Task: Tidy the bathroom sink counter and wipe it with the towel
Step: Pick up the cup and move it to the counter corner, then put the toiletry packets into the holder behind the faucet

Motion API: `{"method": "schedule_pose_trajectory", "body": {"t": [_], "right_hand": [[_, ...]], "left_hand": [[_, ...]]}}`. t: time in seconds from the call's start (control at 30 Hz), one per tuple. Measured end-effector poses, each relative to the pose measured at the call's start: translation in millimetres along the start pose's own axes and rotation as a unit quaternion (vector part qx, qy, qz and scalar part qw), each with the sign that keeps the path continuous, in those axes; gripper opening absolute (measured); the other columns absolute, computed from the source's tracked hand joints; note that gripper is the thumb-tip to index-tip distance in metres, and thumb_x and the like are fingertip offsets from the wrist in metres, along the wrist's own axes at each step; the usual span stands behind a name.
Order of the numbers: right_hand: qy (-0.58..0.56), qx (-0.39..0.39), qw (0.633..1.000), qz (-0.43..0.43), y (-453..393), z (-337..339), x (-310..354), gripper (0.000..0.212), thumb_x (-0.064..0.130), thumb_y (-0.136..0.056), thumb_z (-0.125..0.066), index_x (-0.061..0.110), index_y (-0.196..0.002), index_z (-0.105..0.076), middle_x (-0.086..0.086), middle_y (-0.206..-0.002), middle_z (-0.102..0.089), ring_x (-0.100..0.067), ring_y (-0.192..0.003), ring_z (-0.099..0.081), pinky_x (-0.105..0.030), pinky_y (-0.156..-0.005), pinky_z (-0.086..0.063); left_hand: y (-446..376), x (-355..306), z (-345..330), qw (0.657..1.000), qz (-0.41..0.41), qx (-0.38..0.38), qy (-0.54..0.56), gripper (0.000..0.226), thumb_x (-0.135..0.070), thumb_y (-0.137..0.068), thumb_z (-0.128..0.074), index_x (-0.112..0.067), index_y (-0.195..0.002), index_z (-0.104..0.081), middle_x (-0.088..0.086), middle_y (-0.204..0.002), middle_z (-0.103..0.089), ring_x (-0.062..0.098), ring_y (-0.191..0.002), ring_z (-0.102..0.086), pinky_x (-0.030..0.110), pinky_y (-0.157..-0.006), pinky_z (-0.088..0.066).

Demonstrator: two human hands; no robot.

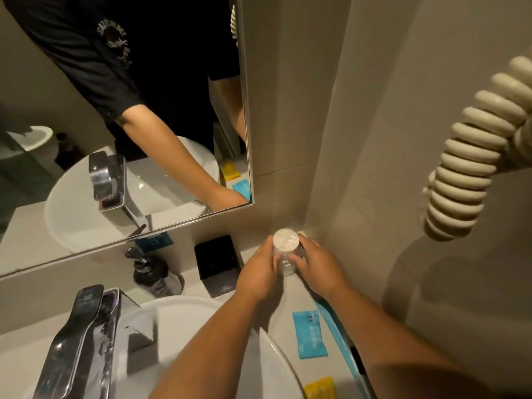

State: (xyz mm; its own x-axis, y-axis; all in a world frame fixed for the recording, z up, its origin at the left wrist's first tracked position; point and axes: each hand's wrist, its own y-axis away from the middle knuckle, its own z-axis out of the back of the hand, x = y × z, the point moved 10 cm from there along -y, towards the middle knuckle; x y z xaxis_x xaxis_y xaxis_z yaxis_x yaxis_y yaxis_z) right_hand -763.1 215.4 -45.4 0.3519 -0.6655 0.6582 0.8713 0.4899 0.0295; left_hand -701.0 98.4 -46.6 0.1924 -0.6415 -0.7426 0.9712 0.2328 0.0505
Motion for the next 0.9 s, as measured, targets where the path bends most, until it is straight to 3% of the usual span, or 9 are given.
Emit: {"method": "schedule_pose_trajectory", "body": {"t": [0.23, 0.37, 0.43, 0.5, 0.57, 0.67, 0.9], "right_hand": [[-0.009, 0.005, 1.000, -0.004, 8.4, 3.2, 5.5, 0.061, 0.044, -0.084, -0.063, 0.028, -0.138, -0.038, -0.002, -0.133, -0.055, -0.022, -0.115, -0.055, -0.031, -0.089, -0.046], [-0.017, -0.012, 1.000, 0.006, 34.8, 25.0, 23.6, 0.051, 0.043, -0.088, -0.059, 0.029, -0.134, -0.041, 0.001, -0.132, -0.054, -0.020, -0.115, -0.055, -0.032, -0.091, -0.047], [0.027, -0.060, 0.997, -0.031, 59.6, 42.3, 23.5, 0.046, 0.043, -0.093, -0.050, 0.023, -0.134, -0.047, -0.001, -0.132, -0.055, -0.022, -0.112, -0.057, -0.035, -0.089, -0.050], [0.101, -0.086, 0.988, -0.079, 92.3, 46.2, 15.4, 0.034, 0.041, -0.095, -0.043, 0.022, -0.119, -0.058, -0.003, -0.117, -0.064, -0.022, -0.098, -0.062, -0.033, -0.075, -0.051], [0.187, -0.037, 0.976, -0.106, 122.3, 25.9, 5.1, 0.031, 0.040, -0.095, -0.039, 0.022, -0.103, -0.063, -0.004, -0.103, -0.069, -0.022, -0.088, -0.065, -0.029, -0.066, -0.045], [0.255, 0.040, 0.956, -0.139, 145.2, -9.6, -14.0, 0.034, 0.042, -0.095, -0.036, 0.023, -0.110, -0.060, -0.002, -0.106, -0.068, -0.022, -0.094, -0.066, -0.029, -0.069, -0.046], [0.255, 0.039, 0.952, -0.164, 130.4, -39.0, -23.7, 0.032, 0.029, -0.091, -0.053, 0.016, -0.120, -0.048, -0.006, -0.113, -0.062, -0.023, -0.102, -0.060, -0.032, -0.077, -0.050]], "left_hand": [[13.1, 0.4, -1.8, 0.994, 0.049, 0.052, -0.085, 0.059, -0.033, -0.098, -0.039, -0.016, -0.147, -0.012, 0.013, -0.147, -0.040, 0.032, -0.113, -0.055, 0.046, -0.090, -0.048], [44.9, -26.6, 12.4, 0.986, 0.001, 0.041, -0.159, 0.044, -0.034, -0.097, -0.041, -0.018, -0.136, -0.031, 0.012, -0.132, -0.053, 0.029, -0.104, -0.058, 0.045, -0.083, -0.051], [66.8, -34.9, 19.0, 0.970, -0.045, 0.042, -0.237, 0.036, -0.039, -0.097, -0.036, -0.018, -0.126, -0.044, 0.009, -0.124, -0.057, 0.026, -0.105, -0.056, 0.042, -0.091, -0.047], [90.3, -29.8, 20.1, 0.946, -0.085, 0.061, -0.306, 0.039, -0.043, -0.097, -0.028, -0.019, -0.114, -0.054, 0.005, -0.115, -0.059, 0.023, -0.106, -0.053, 0.042, -0.102, -0.039], [110.0, -15.0, 19.3, 0.923, -0.107, 0.084, -0.360, 0.046, -0.047, -0.097, -0.021, -0.021, -0.108, -0.059, 0.001, -0.111, -0.061, 0.022, -0.111, -0.050, 0.041, -0.107, -0.031], [125.3, -3.8, 19.3, 0.914, -0.147, 0.063, -0.372, 0.044, -0.046, -0.098, -0.023, -0.022, -0.105, -0.060, -0.003, -0.105, -0.061, 0.021, -0.107, -0.050, 0.038, -0.109, -0.026], [127.3, -0.5, 18.9, 0.922, -0.174, 0.015, -0.346, 0.037, -0.041, -0.097, -0.031, -0.018, -0.099, -0.060, 0.001, -0.096, -0.060, 0.023, -0.098, -0.052, 0.043, -0.108, -0.029]]}}
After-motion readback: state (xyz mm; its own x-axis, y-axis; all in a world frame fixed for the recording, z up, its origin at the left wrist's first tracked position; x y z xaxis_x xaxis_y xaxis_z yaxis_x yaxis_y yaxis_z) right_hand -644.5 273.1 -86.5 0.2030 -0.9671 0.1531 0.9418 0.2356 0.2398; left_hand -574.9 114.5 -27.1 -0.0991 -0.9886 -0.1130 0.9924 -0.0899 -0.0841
